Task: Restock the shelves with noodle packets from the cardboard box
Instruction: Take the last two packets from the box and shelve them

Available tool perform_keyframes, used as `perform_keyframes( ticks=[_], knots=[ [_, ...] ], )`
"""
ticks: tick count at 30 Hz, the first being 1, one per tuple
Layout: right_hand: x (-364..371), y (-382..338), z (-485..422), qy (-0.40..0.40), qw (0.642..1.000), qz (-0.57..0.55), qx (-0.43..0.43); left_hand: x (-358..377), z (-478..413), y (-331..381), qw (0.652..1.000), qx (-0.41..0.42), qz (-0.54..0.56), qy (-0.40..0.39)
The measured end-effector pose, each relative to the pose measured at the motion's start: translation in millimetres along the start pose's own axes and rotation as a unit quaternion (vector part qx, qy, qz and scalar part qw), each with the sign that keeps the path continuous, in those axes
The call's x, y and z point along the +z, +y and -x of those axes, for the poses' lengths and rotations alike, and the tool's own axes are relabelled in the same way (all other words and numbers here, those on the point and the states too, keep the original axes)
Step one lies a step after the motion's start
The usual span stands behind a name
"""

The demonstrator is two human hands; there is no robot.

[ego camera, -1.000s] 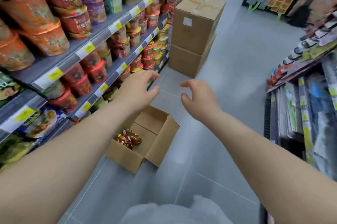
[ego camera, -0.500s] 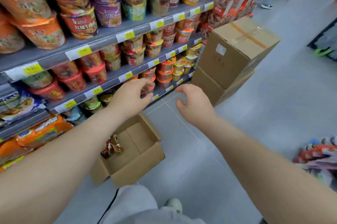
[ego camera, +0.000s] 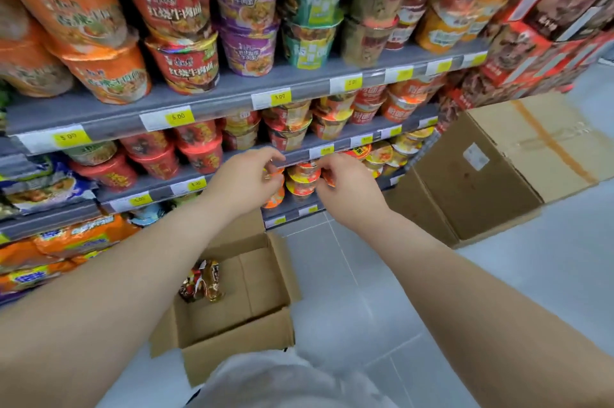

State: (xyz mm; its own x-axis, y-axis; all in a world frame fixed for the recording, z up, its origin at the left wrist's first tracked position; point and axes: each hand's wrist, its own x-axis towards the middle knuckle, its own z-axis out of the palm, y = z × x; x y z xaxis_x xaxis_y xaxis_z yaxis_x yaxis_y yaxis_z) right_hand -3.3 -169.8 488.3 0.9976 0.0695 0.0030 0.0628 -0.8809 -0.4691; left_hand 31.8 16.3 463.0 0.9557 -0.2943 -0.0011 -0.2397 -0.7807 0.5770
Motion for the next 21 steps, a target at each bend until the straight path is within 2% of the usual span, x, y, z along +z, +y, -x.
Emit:
perform_keyframes(
  ticks=[5, 10, 13, 15, 21],
  knots=[
    [9.6, -7.3, -63.4, -0.051, 0.997, -0.015, -0.057, -17.7, -20.9, -27.0, 0.997, -0.079, -0.003, 0.025],
    [50.7, -33.0, -137.0, -0.153, 0.973, -0.02, -0.172, -23.1, -13.8, -70.0, 0.97, -0.226, -0.005, 0.09],
    [76.5, -50.5, -161.9, -0.201, 0.948, -0.014, -0.245, -20.4, 5.9, -80.6, 0.937, -0.325, 0.002, 0.128],
    [95.3, -64.8, -174.3, -0.251, 0.919, -0.011, -0.305, -14.7, 25.3, -83.7, 0.904, -0.395, 0.01, 0.164],
    [144.7, -97.0, -183.0, -0.325, 0.858, 0.008, -0.398, 7.3, 74.2, -83.8, 0.82, -0.524, 0.048, 0.225]
  ],
)
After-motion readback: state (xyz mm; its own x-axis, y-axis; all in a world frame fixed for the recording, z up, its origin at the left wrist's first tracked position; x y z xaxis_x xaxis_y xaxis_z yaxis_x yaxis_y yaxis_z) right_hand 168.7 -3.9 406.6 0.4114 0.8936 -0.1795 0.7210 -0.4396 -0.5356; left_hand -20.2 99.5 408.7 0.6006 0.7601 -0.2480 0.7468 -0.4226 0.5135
